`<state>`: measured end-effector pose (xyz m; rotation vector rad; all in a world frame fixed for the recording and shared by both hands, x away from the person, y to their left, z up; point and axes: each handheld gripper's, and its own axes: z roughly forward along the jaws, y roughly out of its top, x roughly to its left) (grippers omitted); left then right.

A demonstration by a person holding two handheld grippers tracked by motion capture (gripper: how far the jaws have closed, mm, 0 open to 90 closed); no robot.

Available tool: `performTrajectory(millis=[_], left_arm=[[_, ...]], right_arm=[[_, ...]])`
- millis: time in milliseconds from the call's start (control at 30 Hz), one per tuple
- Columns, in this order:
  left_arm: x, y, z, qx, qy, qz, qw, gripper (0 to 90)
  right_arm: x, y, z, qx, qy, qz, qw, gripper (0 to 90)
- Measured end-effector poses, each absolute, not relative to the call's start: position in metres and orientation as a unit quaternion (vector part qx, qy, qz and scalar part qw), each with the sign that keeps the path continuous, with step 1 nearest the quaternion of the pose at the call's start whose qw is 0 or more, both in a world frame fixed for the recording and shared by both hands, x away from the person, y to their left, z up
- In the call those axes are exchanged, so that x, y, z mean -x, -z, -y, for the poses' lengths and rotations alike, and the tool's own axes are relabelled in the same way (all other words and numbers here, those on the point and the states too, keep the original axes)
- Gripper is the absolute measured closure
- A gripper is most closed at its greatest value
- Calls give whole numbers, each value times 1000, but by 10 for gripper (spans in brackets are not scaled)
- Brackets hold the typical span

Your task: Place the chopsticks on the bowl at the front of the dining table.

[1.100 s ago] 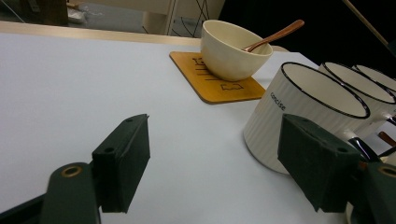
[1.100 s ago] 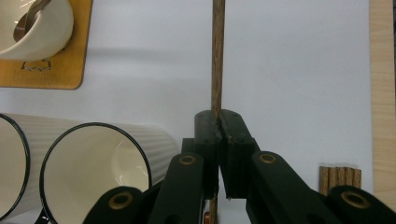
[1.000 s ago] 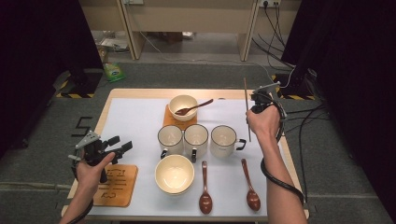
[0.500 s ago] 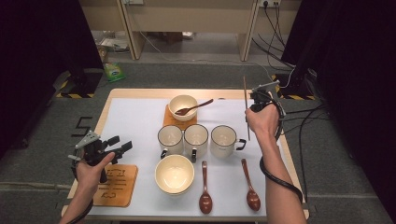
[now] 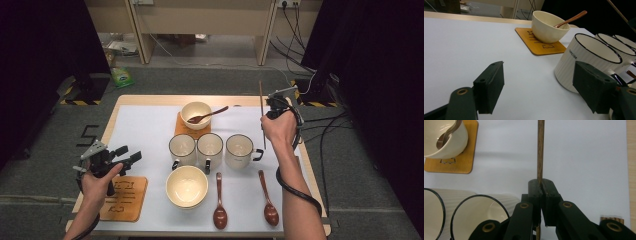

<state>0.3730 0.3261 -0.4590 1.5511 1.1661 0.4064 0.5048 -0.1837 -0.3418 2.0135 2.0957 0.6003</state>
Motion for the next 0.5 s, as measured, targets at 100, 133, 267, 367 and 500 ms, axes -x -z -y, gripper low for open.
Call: performTrajectory(millis=[100, 133, 267, 367, 500], left_arm=[[-373, 459, -326, -654, -172, -492, 548, 246], [-373, 459, -326, -654, -172, -492, 548, 246], [-373, 459, -326, -655, -172, -492, 547, 247], [-373, 459, -326, -655, -172, -492, 547, 247], [-373, 459, -326, -655, -172, -492, 548, 247]], right_arm=[[-505, 342, 183, -676, -202, -703, 86, 863], [-505, 342, 183, -677, -202, -702, 86, 863], [-505, 341, 183, -675, -205, -703, 89, 863], [-506, 341, 182, -675, -207, -703, 90, 862], [-507, 340, 181, -673, -210, -703, 92, 863]])
